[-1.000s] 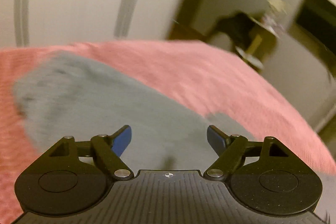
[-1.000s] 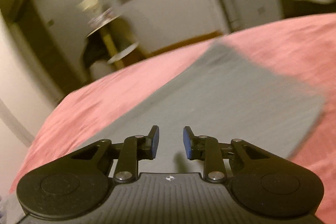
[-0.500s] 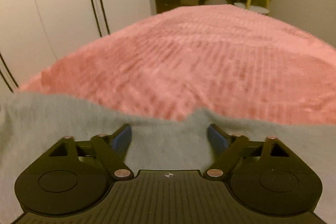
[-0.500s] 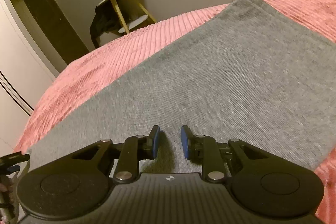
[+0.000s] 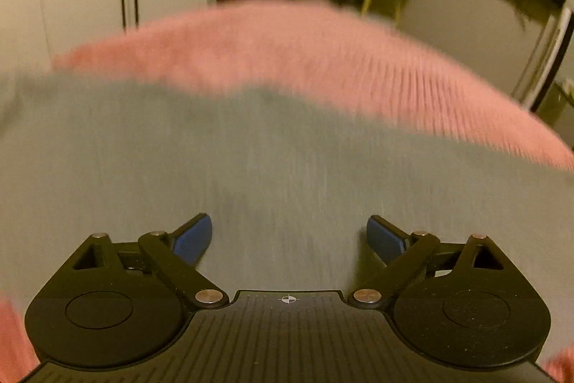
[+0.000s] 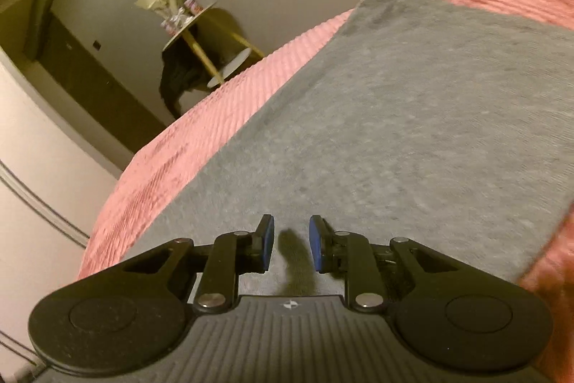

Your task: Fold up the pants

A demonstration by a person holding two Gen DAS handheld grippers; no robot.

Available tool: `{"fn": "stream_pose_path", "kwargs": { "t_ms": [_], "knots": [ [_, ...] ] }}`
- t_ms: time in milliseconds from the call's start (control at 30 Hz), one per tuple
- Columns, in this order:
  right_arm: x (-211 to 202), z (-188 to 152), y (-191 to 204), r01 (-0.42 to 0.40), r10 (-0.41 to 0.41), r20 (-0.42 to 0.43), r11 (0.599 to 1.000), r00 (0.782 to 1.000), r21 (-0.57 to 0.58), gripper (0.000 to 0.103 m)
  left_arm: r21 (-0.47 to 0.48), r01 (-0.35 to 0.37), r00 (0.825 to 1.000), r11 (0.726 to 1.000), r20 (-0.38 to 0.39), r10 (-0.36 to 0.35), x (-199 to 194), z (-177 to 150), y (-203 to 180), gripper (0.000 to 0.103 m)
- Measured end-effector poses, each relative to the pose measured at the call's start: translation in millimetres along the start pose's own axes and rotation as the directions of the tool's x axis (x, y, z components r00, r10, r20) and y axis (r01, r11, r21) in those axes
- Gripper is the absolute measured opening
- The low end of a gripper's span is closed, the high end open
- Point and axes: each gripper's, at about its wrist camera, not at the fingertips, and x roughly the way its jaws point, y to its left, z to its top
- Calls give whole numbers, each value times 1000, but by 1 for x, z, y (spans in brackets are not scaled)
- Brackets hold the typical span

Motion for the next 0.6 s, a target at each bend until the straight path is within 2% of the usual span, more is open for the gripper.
{"fn": "stream_pose_path", "kwargs": {
  "t_ms": [100, 200, 300, 367, 467, 600],
  "knots": [
    [-16, 2, -19, 16, -19, 37, 998, 999, 63, 21, 6, -21, 1000, 1000, 15, 21, -11, -9, -3, 97],
    [-41, 1, -50, 42, -54, 104, 992, 993, 116, 19, -86, 40, 999, 995, 5, -40, -24, -10, 6, 97],
    [-70, 4, -83, 106, -132, 175, 983, 976, 153, 18, -159, 50, 999, 986, 15, -48, -31, -16, 18, 97],
    [-86, 8, -104, 160, -201, 204, 967, 958, 200, 18, -147, 32, 999, 989, 14, -30, -36, -17, 17, 97],
    [-101, 14, -133, 167, -242, 196, 926, 950, 338, 23, -96, 3, 1000, 995, 16, -2, -37, -20, 9, 97],
    [-105, 16, -162, 35, -140, 202, 892, 969, 451, 32, -54, -13, 1000, 998, 18, 14, -34, -22, 3, 98]
  ]
}}
